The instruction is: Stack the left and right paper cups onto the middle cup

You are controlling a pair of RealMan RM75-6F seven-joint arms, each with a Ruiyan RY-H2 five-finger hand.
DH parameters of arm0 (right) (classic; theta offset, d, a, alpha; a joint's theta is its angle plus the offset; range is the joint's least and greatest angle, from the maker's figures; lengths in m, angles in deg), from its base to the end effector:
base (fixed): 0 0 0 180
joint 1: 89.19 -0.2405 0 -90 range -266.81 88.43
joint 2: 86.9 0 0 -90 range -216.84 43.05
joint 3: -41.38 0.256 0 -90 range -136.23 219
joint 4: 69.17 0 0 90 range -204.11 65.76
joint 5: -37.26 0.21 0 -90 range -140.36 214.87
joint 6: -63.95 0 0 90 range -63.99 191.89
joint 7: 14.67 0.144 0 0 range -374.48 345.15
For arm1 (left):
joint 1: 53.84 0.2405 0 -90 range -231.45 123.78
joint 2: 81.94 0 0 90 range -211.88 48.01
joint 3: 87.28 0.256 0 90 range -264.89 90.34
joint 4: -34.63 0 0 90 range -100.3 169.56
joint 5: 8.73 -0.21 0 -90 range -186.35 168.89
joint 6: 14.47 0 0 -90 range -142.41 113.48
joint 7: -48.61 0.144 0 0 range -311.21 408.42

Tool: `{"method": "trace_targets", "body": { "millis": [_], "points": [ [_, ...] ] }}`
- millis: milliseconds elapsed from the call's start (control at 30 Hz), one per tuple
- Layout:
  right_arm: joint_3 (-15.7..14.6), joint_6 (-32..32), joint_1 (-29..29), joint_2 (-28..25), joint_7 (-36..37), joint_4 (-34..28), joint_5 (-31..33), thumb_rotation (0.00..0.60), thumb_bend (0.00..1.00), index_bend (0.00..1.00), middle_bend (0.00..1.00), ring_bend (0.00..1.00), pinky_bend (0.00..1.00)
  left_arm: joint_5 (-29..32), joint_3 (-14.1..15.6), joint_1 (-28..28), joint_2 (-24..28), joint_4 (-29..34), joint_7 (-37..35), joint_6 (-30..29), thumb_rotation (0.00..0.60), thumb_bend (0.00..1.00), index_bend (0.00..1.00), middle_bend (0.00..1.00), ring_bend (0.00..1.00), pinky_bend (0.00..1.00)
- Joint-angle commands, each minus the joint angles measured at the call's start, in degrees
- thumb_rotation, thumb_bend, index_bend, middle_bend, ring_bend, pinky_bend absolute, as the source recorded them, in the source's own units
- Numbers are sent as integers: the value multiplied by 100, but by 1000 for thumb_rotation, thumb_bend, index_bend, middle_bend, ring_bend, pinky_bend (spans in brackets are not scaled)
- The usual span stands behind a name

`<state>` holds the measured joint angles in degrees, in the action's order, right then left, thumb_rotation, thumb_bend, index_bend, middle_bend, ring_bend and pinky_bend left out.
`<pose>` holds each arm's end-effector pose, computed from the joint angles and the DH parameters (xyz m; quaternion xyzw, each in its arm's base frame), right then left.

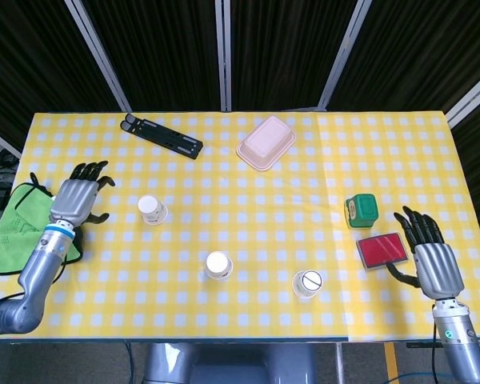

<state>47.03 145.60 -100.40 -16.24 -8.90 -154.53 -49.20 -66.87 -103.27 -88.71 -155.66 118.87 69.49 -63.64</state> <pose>-0.3001 -0.2268 0.1321 0.5985 -0.3867 0.4449 0.5425 -0.2329 0.3704 0.0874 -0.6912 -0.3925 -0.2944 0.5306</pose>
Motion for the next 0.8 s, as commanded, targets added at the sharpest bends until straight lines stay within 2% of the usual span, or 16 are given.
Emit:
{"method": "trace_targets", "body": {
  "millis": [33,167,400,800],
  "points": [
    [32,9,-1,-28,85,21,27,600,137,33,0,0,0,330,-7,-291,-140,-140,267,231,600,257,263,0,0,0],
    [47,8,-2,-52,172,30,44,600,137,34,0,0,0,655,40,-528,-232,-230,458,383,600,281,228,0,0,0],
    [62,-22,-11,-75,279,52,81,600,137,34,0,0,0,1151,195,-915,-431,-389,675,555,600,280,256,0,0,0],
    [59,-30,-11,-92,295,43,91,600,137,35,0,0,0,1409,355,-1186,-608,-500,691,557,600,280,293,0,0,0]
  ]
}}
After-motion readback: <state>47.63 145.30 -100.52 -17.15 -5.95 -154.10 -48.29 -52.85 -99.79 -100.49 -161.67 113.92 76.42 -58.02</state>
